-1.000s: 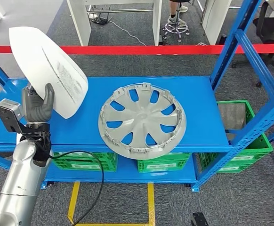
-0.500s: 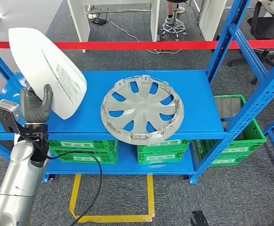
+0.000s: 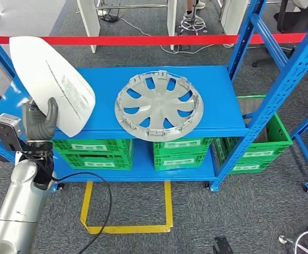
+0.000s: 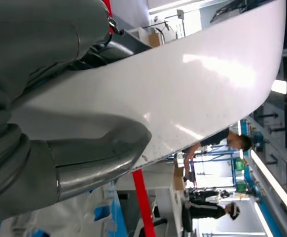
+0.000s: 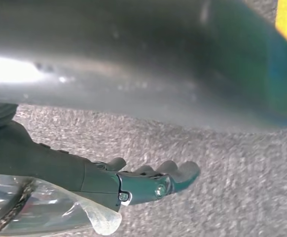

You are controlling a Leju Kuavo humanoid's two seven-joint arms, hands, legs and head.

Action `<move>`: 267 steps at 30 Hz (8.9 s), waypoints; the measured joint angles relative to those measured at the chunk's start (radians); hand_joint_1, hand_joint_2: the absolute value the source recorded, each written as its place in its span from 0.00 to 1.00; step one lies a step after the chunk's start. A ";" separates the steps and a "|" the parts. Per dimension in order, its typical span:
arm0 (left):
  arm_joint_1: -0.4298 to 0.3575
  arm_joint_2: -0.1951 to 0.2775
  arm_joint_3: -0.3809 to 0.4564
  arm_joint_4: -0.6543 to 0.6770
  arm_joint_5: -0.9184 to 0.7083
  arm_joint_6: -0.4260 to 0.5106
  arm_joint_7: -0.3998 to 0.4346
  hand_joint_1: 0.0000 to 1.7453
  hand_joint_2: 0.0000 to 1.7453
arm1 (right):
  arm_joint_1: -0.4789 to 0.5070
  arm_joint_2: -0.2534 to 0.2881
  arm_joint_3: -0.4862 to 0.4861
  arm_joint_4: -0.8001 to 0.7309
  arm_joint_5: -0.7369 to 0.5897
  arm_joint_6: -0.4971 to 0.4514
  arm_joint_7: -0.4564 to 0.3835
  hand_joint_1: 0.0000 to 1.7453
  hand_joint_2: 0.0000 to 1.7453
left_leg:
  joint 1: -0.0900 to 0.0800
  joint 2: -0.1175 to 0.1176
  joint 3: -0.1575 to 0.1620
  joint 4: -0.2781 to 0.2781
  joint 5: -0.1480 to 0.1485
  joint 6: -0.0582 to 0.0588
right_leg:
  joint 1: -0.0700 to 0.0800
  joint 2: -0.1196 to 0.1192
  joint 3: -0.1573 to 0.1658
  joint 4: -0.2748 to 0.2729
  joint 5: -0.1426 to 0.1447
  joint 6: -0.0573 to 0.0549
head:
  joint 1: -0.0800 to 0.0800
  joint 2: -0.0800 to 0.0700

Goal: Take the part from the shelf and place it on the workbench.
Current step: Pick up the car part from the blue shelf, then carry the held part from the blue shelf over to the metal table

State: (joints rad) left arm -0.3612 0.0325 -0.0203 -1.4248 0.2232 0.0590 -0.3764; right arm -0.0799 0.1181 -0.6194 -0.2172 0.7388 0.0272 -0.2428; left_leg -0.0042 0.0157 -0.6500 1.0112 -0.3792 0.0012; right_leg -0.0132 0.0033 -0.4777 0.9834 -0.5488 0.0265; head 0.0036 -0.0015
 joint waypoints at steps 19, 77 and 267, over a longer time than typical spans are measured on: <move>0.162 0.054 0.148 -0.059 -0.014 0.011 -0.046 1.00 1.00 | 0.027 0.000 0.013 0.005 0.012 -0.018 0.006 0.00 0.00 | 0.007 -0.007 0.130 -0.032 -0.109 0.031 | -0.003 -0.002 -0.214 0.130 0.017 0.013 | -0.001 0.000; 0.282 0.055 0.280 -0.305 0.000 0.009 -0.113 1.00 1.00 | -0.004 -0.001 0.053 0.012 0.048 -0.013 0.016 0.00 0.00 | 0.016 -0.016 0.092 0.027 -0.120 -0.002 | 0.018 -0.008 -0.128 0.055 0.067 -0.014 | -0.004 0.000; 0.444 0.072 0.678 -0.412 -0.002 -0.123 -0.130 1.00 1.00 | -0.054 0.088 0.246 0.000 0.109 -0.070 0.047 0.00 0.00 | 0.019 -0.043 0.060 0.000 -0.064 0.014 | 0.004 -0.007 -0.161 0.287 -0.117 0.003 | -0.019 0.000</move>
State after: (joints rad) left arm 0.0824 0.1044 0.6581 -1.8364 0.2210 -0.0643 -0.5063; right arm -0.1339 0.2064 -0.3733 -0.2174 0.8479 -0.0431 -0.1957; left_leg 0.0148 -0.0278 -0.5905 1.0112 -0.4430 0.0155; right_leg -0.0089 -0.0038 -0.6390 1.2706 -0.6660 0.0294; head -0.0156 -0.0015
